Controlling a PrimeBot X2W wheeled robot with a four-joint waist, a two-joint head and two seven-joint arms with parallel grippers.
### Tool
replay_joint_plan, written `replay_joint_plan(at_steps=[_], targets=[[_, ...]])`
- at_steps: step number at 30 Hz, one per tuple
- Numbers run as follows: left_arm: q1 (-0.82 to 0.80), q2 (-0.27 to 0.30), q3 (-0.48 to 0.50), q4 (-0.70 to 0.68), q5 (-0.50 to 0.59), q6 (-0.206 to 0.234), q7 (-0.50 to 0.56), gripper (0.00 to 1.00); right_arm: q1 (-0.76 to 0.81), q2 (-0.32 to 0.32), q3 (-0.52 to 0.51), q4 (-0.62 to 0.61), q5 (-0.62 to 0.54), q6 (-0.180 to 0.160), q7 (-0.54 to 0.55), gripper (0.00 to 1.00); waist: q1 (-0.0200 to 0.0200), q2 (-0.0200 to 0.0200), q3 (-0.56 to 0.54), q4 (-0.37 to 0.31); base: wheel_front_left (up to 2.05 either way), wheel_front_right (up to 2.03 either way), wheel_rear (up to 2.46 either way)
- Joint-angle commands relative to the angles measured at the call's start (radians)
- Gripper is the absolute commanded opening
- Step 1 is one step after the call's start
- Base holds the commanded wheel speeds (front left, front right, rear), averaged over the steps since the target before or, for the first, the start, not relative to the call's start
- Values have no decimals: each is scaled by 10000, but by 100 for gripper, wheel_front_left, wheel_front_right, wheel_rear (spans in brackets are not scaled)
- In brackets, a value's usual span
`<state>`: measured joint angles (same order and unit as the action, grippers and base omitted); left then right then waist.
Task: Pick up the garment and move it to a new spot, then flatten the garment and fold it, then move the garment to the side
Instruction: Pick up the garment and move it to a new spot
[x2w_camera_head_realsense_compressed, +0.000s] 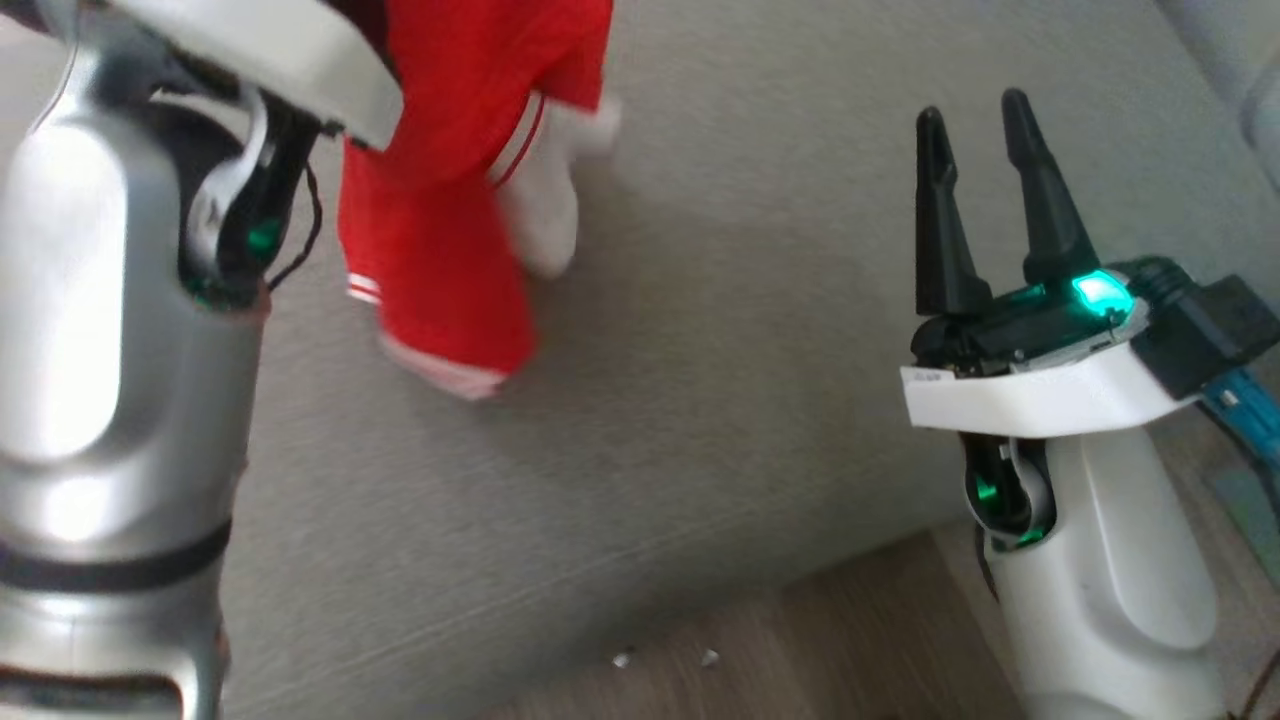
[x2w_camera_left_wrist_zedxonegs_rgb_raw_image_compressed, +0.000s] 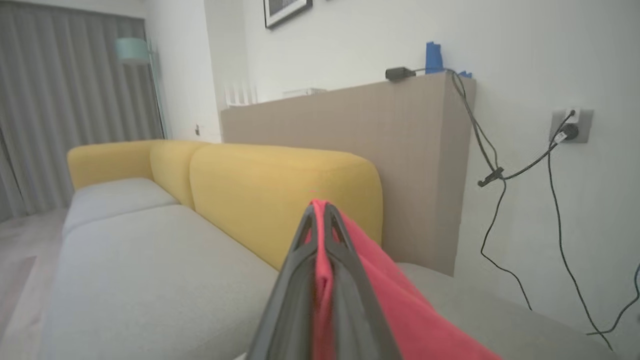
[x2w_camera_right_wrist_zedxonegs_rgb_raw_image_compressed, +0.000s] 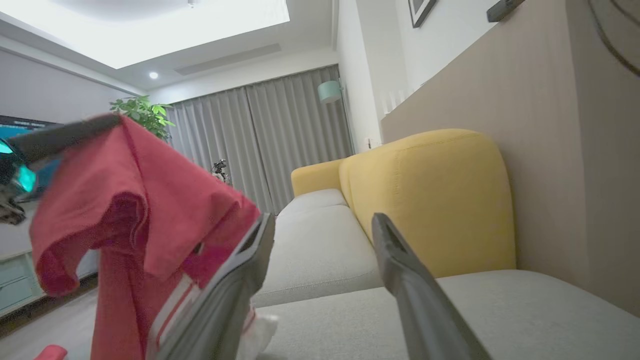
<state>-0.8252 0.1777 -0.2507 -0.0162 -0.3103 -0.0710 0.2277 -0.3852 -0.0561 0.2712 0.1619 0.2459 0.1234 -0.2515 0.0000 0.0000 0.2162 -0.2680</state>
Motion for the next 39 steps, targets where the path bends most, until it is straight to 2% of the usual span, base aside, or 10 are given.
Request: replay_joint_plan(at_steps=[1, 7, 15, 16, 17, 22, 26, 31, 32, 39], targets=[[-785, 294, 307, 69, 65, 19, 36, 0, -389, 59, 281, -459, 140, 73, -93, 100, 0, 0, 595, -772, 0, 0, 0], [-1946, 422, 393, 2146, 572, 240, -647, 0, -646, 59, 497, -970, 518, 73, -100, 100, 0, 0, 1215, -1735, 0, 0, 0], [-2227, -929, -1164, 4324, 780, -135, -2527, 0, -627, 59, 537, -1180, 606, 73, -101, 100, 0, 0, 1639, -2028, 0, 0, 0], [-2216, -1039, -1448, 4611, 784, -187, -2773, 58, -646, 59, 542, -1189, 608, 73, -101, 100, 0, 0, 1675, -2029, 0, 0, 0], [-2195, -1118, -1755, 4914, 787, -238, -2964, 100, -668, 59, 548, -1189, 612, 73, -102, 100, 0, 0, 1700, -2027, 0, 0, 0], [-2136, -1262, -2754, 5780, 300, -331, -3741, 100, -724, 59, 502, -1150, 552, 73, -102, 100, 0, 0, 1745, -1784, 0, 0, 0], [-2150, -1270, -3042, 5951, -81, -45, -4244, 100, -679, 59, 388, -1046, 359, 73, -102, 100, 0, 0, 1623, -1261, 0, 0, 0], [-1741, -1094, -2626, 5740, -293, 359, -4710, 100, -554, 59, 283, -784, -265, 73, -102, 100, 0, 0, 1283, -206, 0, 0, 0], [-1298, -888, -2414, 5460, -336, 510, -4809, 100, -465, 59, 210, -621, -632, 73, -102, 100, 0, 0, 1085, 277, 0, 0, 0], [1242, -178, -1363, 3467, -419, 994, -4889, 100, -39, 59, -105, -30, -1836, 73, -70, 100, 0, 0, 374, 1782, 0, 0, 0]])
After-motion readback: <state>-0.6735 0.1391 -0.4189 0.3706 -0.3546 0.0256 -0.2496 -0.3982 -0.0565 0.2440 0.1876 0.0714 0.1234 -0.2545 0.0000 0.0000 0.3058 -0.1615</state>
